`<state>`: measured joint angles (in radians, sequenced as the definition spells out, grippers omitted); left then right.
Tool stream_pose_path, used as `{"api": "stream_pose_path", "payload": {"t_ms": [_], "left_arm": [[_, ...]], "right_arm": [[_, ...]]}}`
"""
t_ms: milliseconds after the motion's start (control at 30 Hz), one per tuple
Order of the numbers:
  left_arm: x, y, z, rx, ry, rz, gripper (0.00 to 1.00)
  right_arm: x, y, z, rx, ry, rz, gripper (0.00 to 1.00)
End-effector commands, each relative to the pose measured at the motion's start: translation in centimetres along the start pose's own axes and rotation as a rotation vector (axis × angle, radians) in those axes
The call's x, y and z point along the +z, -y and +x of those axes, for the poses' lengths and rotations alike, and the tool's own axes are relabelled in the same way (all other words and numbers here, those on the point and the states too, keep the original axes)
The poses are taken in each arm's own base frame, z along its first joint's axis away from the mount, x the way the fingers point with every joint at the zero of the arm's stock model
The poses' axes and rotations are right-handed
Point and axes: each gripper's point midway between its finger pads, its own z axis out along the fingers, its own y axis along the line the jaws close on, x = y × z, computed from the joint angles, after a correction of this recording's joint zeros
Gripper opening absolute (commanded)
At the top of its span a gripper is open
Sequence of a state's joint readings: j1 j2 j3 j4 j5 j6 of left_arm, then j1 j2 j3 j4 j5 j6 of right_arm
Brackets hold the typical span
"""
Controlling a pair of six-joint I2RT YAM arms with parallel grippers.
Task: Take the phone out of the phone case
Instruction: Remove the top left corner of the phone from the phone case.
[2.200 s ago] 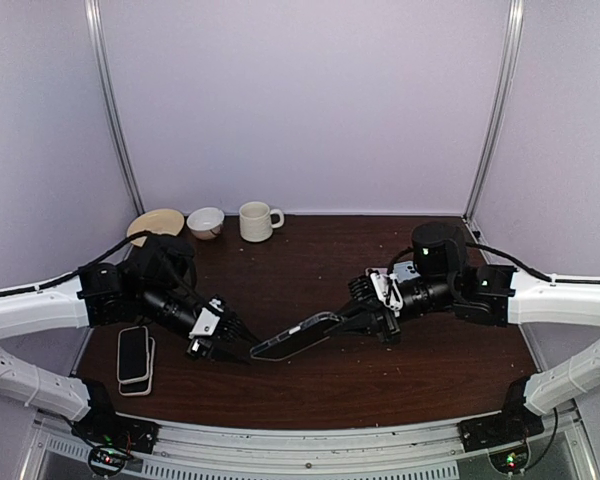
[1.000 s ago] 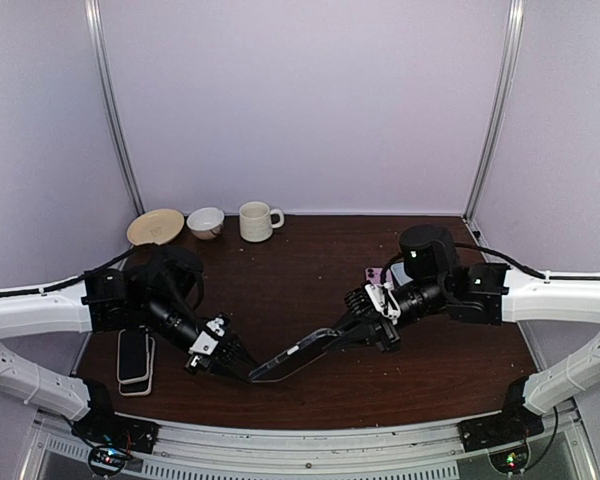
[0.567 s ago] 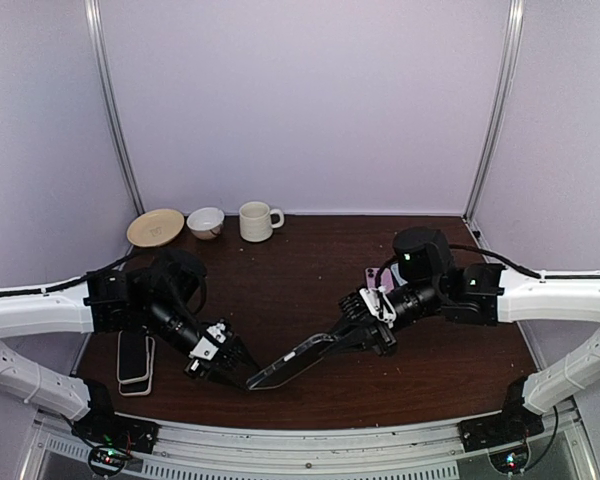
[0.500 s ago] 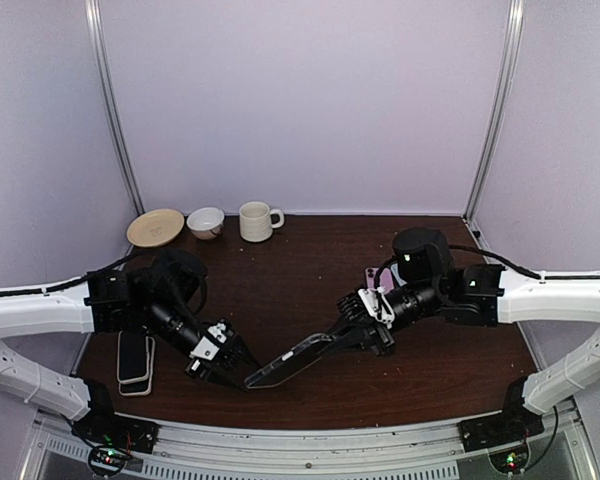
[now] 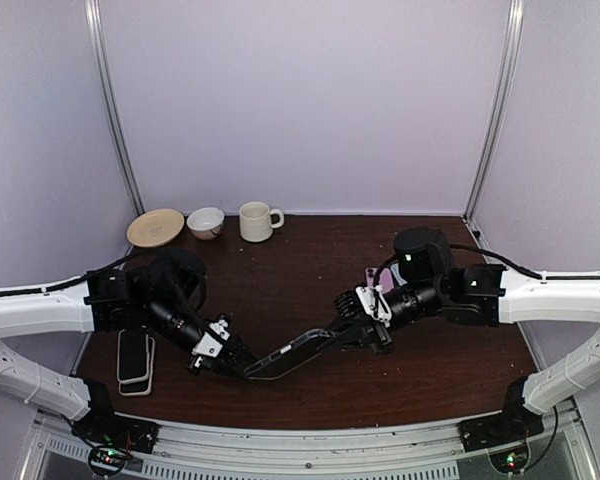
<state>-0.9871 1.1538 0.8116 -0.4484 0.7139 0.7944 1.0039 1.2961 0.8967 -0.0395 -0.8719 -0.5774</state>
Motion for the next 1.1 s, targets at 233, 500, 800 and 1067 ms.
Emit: {"api": "stream_pose_path", "payload": {"t_ms": [233, 500, 800, 1067], "left_arm": [[0.8, 2.4, -2.8, 0.053, 0.106, 0.129, 0.20], [1.0, 3.1, -3.8, 0.058, 0.147, 0.175, 0.19], [1.1, 3.2, -3.9, 0.067, 0.144, 0.171, 0.18], [1.3, 3.7, -3.6, 0.111, 0.139, 0.176, 0.13]], "right_arm": [[0.1, -1.0, -3.2, -0.107, 0.114, -0.113, 0.00], [0.5, -1.4, -3.0, -0.098, 0.122, -0.157, 0.00], [0.7, -1.6, -3.4, -0.088, 0.136, -0.200, 0.00], [0.8, -2.9, -3.8, -0.048, 0.142, -0.298, 0.00]]}}
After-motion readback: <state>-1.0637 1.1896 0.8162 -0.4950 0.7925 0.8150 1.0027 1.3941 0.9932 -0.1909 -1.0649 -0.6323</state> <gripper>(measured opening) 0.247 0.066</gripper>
